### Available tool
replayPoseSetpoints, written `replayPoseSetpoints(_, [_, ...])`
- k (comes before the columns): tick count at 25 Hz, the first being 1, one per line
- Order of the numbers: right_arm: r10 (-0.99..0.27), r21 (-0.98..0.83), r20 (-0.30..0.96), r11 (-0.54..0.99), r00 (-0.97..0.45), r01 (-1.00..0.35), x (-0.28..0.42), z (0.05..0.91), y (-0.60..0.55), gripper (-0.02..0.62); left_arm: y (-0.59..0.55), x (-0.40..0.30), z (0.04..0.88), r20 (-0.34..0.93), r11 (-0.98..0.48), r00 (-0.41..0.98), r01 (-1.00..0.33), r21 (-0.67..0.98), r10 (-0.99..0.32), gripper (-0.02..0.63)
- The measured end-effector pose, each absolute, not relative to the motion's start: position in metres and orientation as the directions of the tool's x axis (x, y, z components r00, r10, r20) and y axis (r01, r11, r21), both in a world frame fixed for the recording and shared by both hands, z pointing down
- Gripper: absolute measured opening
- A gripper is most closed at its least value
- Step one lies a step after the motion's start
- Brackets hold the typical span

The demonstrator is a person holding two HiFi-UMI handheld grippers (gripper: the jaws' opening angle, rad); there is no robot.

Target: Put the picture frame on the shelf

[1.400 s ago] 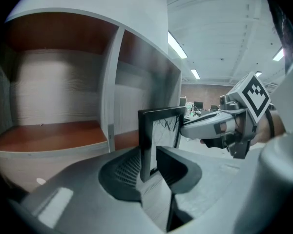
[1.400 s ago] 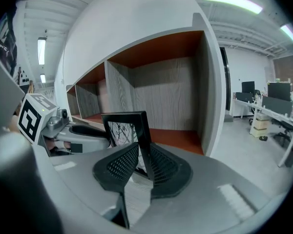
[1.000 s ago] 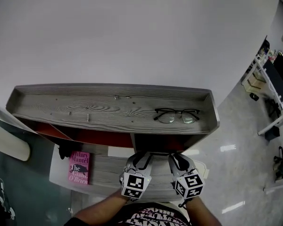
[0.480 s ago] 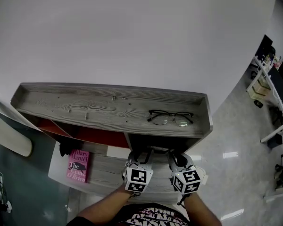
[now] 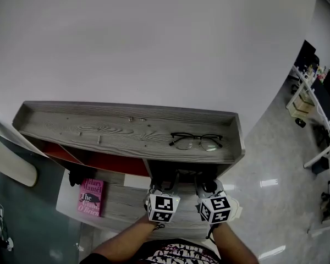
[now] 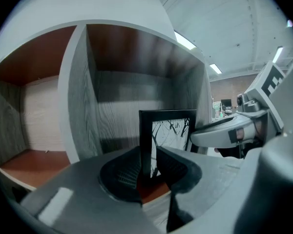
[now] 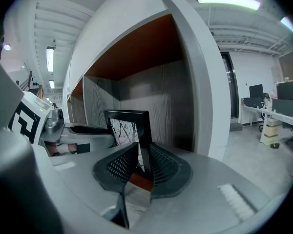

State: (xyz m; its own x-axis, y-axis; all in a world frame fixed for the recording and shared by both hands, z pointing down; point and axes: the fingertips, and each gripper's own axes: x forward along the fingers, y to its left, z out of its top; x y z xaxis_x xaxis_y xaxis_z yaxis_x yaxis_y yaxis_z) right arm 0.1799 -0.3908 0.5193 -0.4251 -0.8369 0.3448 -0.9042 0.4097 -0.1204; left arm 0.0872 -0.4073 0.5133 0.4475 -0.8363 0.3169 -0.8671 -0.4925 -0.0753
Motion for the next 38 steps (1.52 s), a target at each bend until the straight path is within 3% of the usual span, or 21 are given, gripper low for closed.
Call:
replayPoseSetpoints(24, [-0.908,0.013,0.283,0.327,-0.31,-0.945,0.176,0.521,-0.418,0.122,-0.435,0.089,0.521,0.306,-0.464,0.422,-0.883,-0.076,-0.853,0.112])
replayPoseSetpoints(30, [-0.866,0.008,0.364,0.371,-0.343,-0.929,0.169,0.538,-0.416,0.189,-0.434,0.093,0.523,0.336,-0.483,0.429,-0.87,-0.095,-0.839,0.137])
replayPoseSetpoints(38, [-0.855,0.015,0.394,0.374,-0.338,-0.927,0.17,0.546,-0.414,0.199,-0.434,0.095,0.526,0.356,-0.493,0.433,-0.864,-0.097,-0.828,0.155])
